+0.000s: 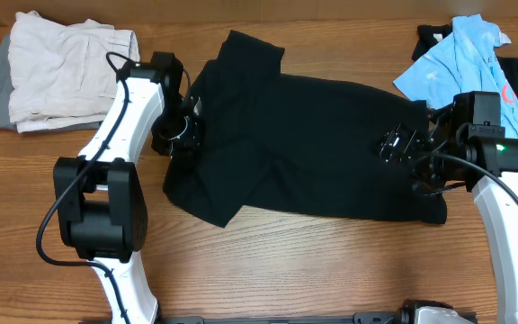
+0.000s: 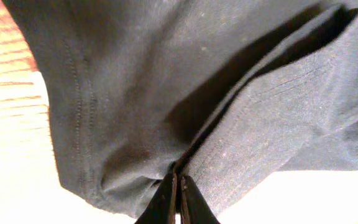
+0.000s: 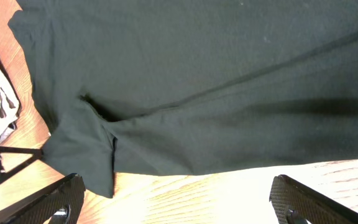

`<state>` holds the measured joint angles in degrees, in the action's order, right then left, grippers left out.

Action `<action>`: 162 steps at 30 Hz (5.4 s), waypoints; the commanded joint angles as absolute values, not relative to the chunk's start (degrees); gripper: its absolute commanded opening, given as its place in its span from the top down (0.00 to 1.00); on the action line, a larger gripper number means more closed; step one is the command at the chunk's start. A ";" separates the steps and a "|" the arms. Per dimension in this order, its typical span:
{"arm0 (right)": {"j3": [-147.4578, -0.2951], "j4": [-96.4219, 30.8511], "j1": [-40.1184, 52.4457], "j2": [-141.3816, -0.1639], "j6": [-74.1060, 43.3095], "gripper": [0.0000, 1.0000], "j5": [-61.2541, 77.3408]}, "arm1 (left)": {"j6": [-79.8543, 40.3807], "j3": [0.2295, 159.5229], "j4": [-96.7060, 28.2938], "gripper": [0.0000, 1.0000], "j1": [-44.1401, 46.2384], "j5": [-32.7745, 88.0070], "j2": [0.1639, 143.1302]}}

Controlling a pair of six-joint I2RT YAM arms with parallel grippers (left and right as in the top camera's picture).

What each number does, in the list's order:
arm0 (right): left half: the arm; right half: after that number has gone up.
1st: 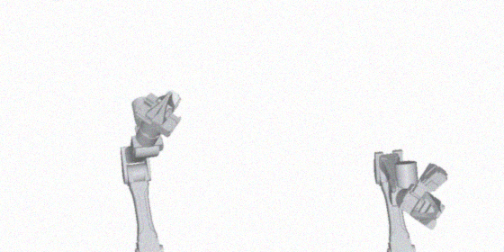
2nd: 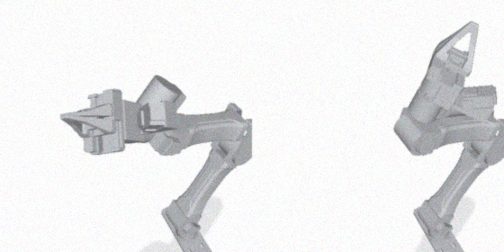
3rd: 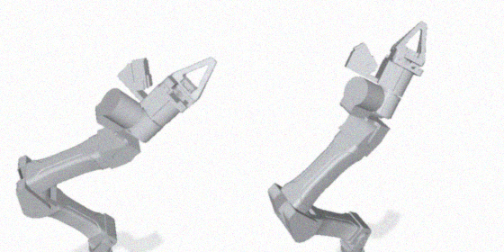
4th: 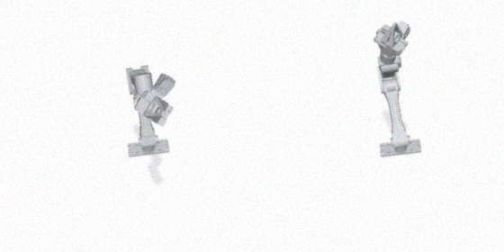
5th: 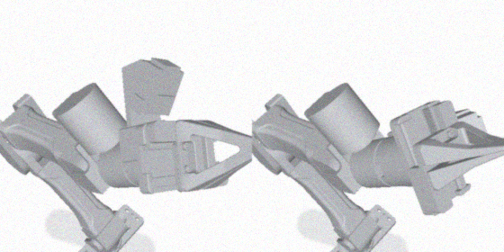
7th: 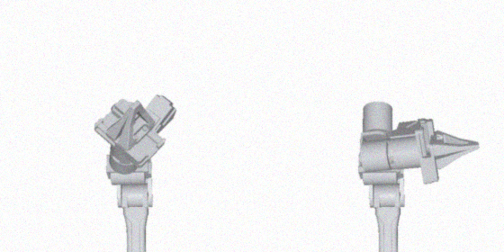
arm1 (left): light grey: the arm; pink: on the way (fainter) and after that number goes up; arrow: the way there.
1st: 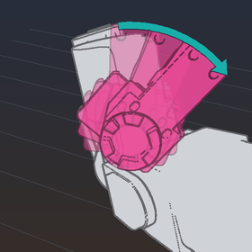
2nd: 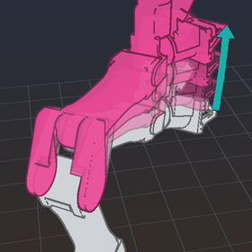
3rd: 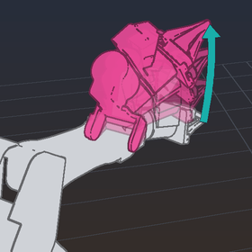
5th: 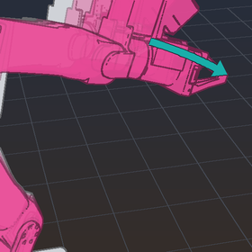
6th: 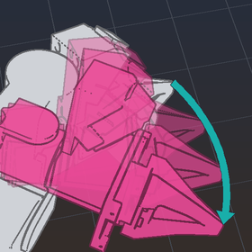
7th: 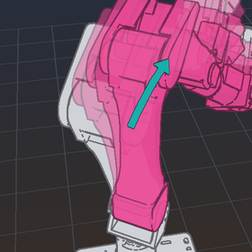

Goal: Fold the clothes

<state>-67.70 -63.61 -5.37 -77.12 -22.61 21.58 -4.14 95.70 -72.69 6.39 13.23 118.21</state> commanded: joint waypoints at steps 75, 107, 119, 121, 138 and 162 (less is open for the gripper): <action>-63.05 -62.06 -5.30 -76.73 -22.48 0.00 21.28 | 3.88 107.39 -78.32 0.33 6.72 3.88 120.66; -63.05 -61.76 -5.30 -76.73 -20.53 0.00 21.04 | 7.73 90.89 -68.71 0.60 1.43 7.40 120.64; -63.05 -61.82 -5.30 -76.73 -20.51 0.00 21.04 | 7.62 91.74 -68.51 0.96 1.41 7.51 120.64; -63.05 -61.84 -5.30 -76.73 -20.51 0.00 21.04 | 7.18 93.34 -68.73 0.96 1.41 7.51 120.64; -62.94 -62.39 -5.30 -76.73 -20.51 0.00 21.04 | 9.47 107.87 -67.92 0.83 1.41 1.61 120.64; -55.09 -53.91 -6.35 -81.19 -21.85 0.00 6.72 | -1.32 106.87 -80.93 0.00 1.37 9.67 120.64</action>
<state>-55.44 -55.27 -5.65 -79.48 -21.45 8.69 0.91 107.15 -80.25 1.30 7.70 120.25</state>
